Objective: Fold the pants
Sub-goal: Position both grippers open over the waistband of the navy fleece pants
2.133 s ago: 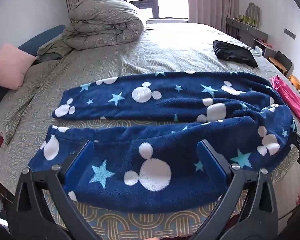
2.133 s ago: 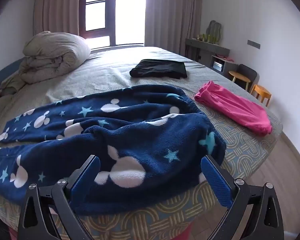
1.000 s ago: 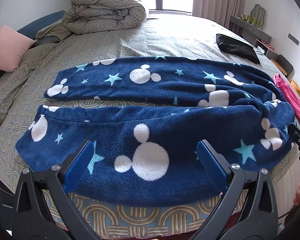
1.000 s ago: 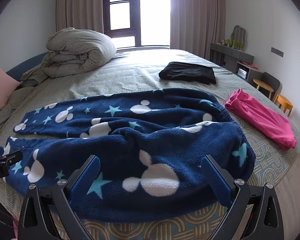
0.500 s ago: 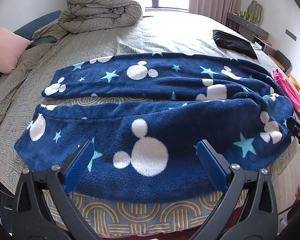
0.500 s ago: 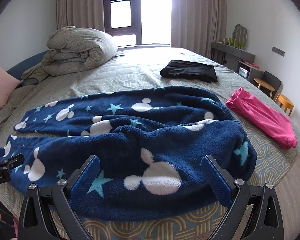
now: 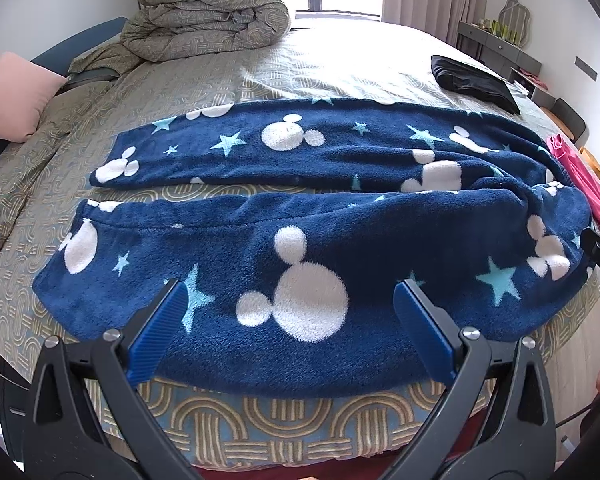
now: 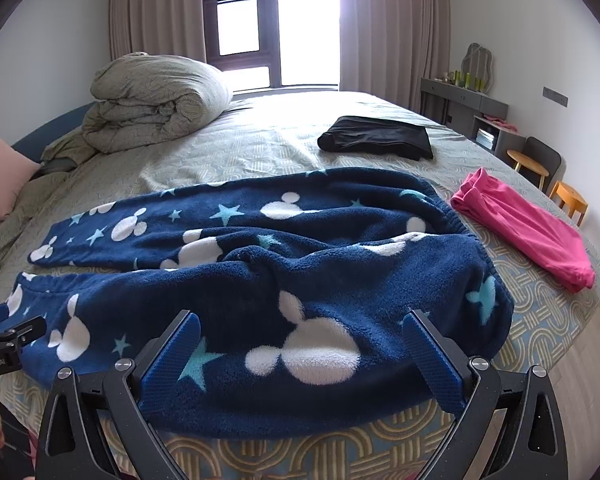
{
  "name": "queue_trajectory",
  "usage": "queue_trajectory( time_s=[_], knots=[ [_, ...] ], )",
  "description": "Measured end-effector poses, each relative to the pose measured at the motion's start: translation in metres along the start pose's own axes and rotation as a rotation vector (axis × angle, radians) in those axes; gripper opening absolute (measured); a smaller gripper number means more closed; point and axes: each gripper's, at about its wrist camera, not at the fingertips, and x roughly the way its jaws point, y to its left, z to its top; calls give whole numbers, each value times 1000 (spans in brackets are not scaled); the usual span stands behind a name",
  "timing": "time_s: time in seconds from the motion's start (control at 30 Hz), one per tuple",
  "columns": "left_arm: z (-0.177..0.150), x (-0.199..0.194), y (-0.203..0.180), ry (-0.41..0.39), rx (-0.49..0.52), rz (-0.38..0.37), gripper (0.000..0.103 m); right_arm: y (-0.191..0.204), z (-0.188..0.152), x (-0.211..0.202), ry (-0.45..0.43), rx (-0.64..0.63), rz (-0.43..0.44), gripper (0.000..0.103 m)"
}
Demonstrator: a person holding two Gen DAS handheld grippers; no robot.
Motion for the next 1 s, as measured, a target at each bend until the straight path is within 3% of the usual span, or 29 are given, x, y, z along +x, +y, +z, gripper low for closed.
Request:
queue_trajectory(
  time_s=[1.0],
  knots=[
    [-4,-5,7,0,-26,-5,102,-9,-9,-7,10,28,-23,103]
  ],
)
